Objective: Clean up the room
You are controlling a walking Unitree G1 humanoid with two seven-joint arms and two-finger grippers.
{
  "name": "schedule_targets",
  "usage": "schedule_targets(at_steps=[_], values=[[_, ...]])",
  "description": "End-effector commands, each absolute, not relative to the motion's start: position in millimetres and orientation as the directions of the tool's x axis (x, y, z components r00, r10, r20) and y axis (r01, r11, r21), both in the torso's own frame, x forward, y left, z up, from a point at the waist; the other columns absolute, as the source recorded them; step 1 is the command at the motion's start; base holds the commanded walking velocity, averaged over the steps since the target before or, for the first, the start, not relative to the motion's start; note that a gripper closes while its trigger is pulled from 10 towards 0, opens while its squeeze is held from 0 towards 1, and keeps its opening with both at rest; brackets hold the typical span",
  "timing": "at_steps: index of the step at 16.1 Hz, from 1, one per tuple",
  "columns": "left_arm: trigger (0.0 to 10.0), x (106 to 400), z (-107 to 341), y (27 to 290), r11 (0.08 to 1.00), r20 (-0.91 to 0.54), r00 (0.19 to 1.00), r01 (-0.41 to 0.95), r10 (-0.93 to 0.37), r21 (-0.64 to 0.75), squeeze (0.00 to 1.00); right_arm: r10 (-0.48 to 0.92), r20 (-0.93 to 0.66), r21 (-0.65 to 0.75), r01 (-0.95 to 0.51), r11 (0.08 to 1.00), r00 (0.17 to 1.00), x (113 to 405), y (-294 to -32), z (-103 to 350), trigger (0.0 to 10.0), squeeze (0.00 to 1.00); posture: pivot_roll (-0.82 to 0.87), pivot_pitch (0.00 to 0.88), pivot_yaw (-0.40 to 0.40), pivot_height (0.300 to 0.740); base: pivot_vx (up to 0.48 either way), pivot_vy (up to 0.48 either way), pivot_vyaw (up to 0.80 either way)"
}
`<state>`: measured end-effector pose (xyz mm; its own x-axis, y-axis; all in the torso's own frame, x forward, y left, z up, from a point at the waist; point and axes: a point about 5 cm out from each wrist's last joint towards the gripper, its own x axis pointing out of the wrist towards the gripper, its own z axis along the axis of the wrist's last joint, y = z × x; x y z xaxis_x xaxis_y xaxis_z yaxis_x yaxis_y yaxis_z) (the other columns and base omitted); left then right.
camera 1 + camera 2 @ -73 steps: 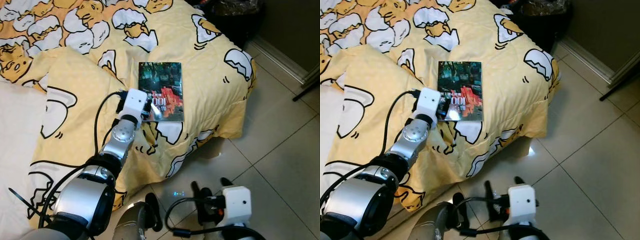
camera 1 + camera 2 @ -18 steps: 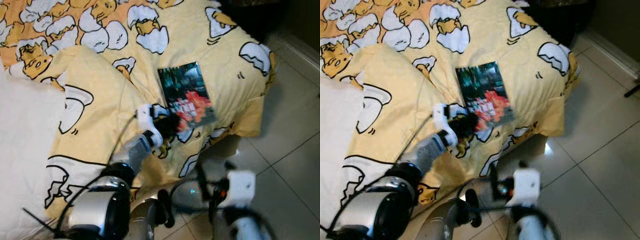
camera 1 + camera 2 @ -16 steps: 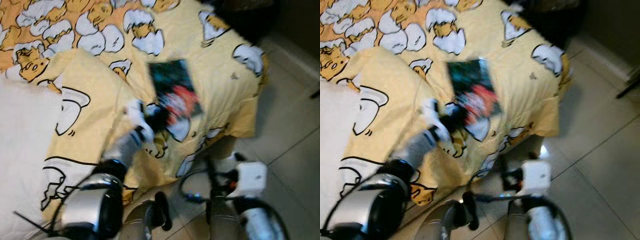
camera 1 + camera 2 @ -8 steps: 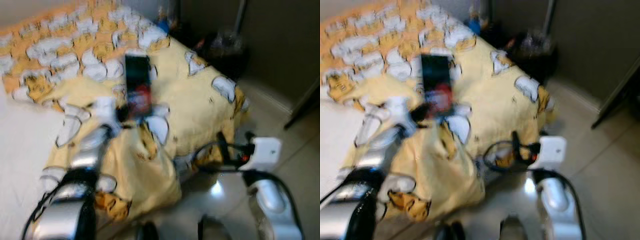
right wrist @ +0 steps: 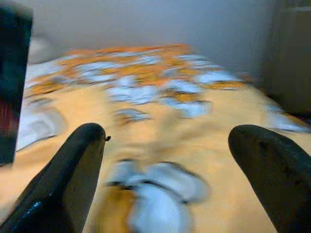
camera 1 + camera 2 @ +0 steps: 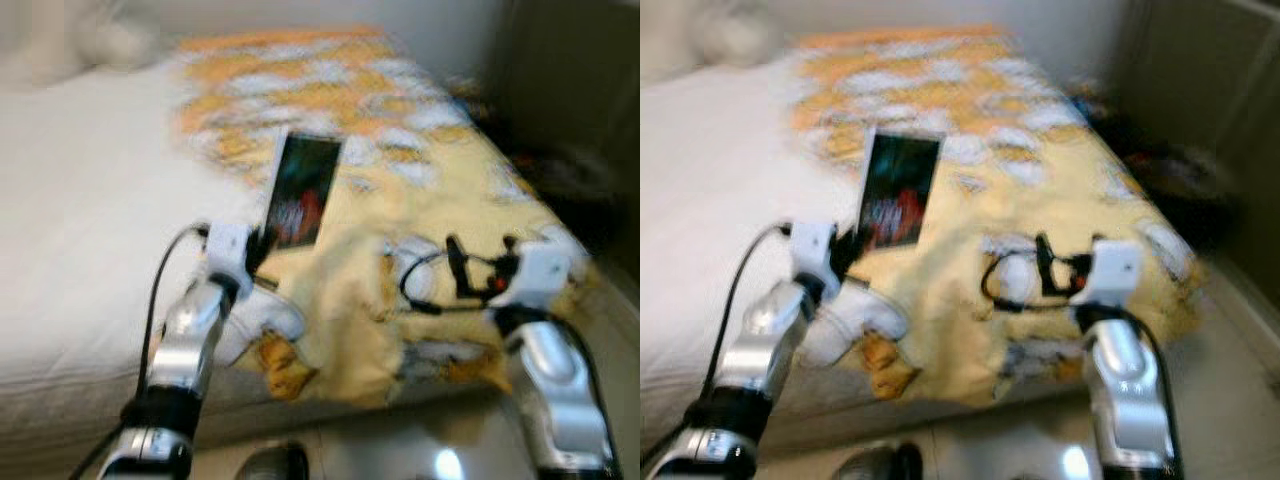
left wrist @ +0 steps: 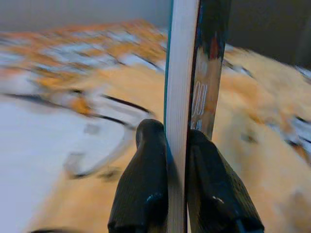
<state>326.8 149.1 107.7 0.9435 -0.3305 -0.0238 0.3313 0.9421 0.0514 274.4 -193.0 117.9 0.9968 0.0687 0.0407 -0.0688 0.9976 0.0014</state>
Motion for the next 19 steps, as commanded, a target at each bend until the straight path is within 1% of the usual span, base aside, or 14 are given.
schedule_targets(at_steps=[1,4,5,7,9,11,12,13,14,15,16,17,19], values=[[0.0,323,109,164,0.964,-0.022,0.968,0.25,-0.249,0.091,0.0,0.082,0.03,0.017,-0.083,0.996,0.996,274,-187,113,10.0,0.0,-0.15,0.0,0.11,0.74,0.0,0.0,0.67],[0.0,318,107,164,0.96,-0.022,0.973,0.23,-0.23,0.159,0.0,0.073,0.018,0.05,-0.074,0.996,0.997,272,-190,108,10.0,0.0,-0.14,0.0,0.109,0.74,0.0,0.0,0.63],[0.0,312,109,155,0.952,-0.004,0.967,0.253,-0.257,0.174,0.0,0.082,0.01,0.071,-0.082,0.994,0.997,270,-190,103,10.0,0.0,-0.13,0.0,0.103,0.74,0.0,0.0,0.5],[0.0,303,104,148,0.936,-0.02,0.956,0.289,-0.291,0.199,0.0,0.1,-0.002,0.086,-0.099,0.991,0.995,269,-187,98,10.0,0.0,-0.12,0.0,0.093,0.74,0.0,0.0,0.47],[0.0,299,95,149,0.95,-0.061,0.963,0.268,-0.261,0.162,0.0,0.118,-0.013,0.09,-0.117,0.989,0.993,270,-181,93,10.0,0.0,-0.11,0.0,0.081,0.74,0.0,0.0,0.47],[0.0,298,84,152,0.952,-0.117,0.96,0.27,-0.254,0.146,0.0,0.147,-0.037,0.053,-0.145,0.988,0.989,270,-174,88,10.0,0.0,-0.1,0.0,0.07,0.74,0.0,0.0,0.46],[0.0,284,78,157,0.934,-0.144,0.946,0.314,-0.292,0.17,0.0,0.169,-0.039,0.02,-0.168,0.986,0.985,267,-170,86,10.0,0.0,-0.09,0.0,0.066,0.74,0.0,0.0,0.46],[0.0,280,76,158,0.929,-0.152,0.941,0.326,-0.302,0.175,0.0,0.169,-0.037,0.019,-0.168,0.986,0.985,266,-170,86,10.0,0.0,-0.09,0.0,0.066,0.74,0.0,0.0,0.46],[0.0,264,73,166,0.926,-0.15,0.938,0.336,-0.313,0.17,0.0,0.162,-0.034,0.006,-0.162,0.987,0.986,257,-171,86,10.0,0.0,-0.09,0.0,0.057,0.74,0.0,0.0,0.47],[0.0,258,75,169,0.931,-0.127,0.944,0.322,-0.303,0.174,0.0,0.164,-0.035,-0.003,-0.164,0.986,0.986,252,-172,87,10.0,0.0,-0.09,0.0,0.056,0.74,0.0,0.0,0.47],[0.0,250,82,174,0.944,-0.092,0.959,0.28,-0.268,0.172,0.0,0.178,-0.052,-0.045,-0.18,0.983,0.983,242,-173,87,10.0,0.0,-0.09,0.0,0.054,0.74,0.0,0.0,0.47],[0.0,250,83,175,0.948,-0.086,0.963,0.268,-0.257,0.169,0.0,0.181,-0.055,-0.057,-0.184,0.981,0.982,240,-173,87,10.0,0.0,-0.09,0.0,0.054,0.74,0.0,0.0,0.47],[0.0,252,81,167,0.946,-0.091,0.956,0.291,-0.28,0.145,0.0,0.128,-0.073,-0.042,-0.131,0.99,0.989,239,-180,84,10.0,0.0,-0.09,0.0,0.033,0.74,0.0,0.0,0.24]])
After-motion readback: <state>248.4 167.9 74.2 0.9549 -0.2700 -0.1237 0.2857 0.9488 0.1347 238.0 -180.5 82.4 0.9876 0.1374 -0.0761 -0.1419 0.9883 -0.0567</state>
